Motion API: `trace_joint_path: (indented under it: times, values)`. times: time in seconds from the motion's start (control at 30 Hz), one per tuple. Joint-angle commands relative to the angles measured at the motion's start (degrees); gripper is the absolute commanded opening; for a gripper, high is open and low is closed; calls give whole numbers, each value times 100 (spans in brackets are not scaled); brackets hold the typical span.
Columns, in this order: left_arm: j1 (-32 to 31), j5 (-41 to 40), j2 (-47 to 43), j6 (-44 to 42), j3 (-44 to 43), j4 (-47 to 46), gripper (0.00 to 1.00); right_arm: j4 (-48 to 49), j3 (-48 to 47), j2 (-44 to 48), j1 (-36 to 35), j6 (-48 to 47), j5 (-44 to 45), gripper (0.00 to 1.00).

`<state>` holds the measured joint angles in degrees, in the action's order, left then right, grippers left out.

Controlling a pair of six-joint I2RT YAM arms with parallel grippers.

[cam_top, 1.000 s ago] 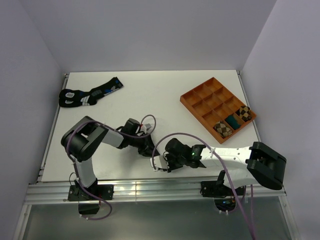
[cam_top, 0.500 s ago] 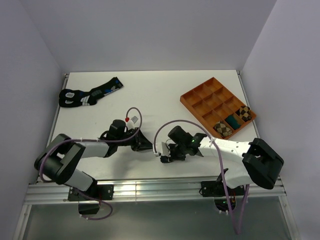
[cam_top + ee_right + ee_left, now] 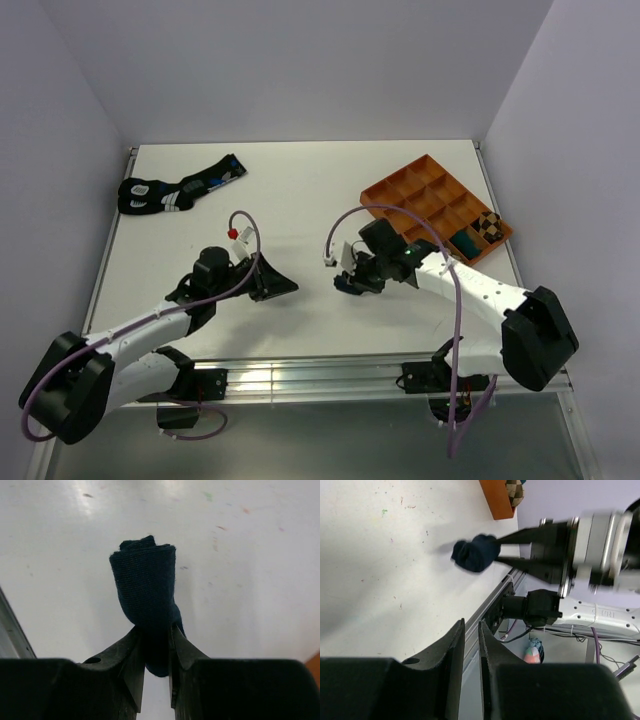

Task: Roll the socks
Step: Pick up the sock at the center of the board, then place the sock in the storage box.

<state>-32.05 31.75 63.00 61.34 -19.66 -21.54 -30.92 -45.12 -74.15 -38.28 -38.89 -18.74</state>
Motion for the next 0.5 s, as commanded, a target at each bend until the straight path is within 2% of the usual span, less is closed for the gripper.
trace_joint_path:
  times: [0.0, 0.1, 0.2, 0.23, 0.47]
  values:
    - [15, -134, -375, -298, 76, 264, 22, -213, -487, 278, 391, 224, 388, 0]
    - [15, -177, -508, -447, 59, 457, 22, -108, -803, 235, 917, 268, 880, 0]
    - [15, -160, -570, -562, 59, 475, 22, -116, -1364, -203, 1787, 259, 995, 0]
    - [15, -151, -578, -571, 59, 475, 22, -116, -1524, -301, 2285, 303, 978, 0]
    - [15, -230, -701, -922, -46, 774, 22, -28, -2956, -1390, 3686, 645, 1417, 0]
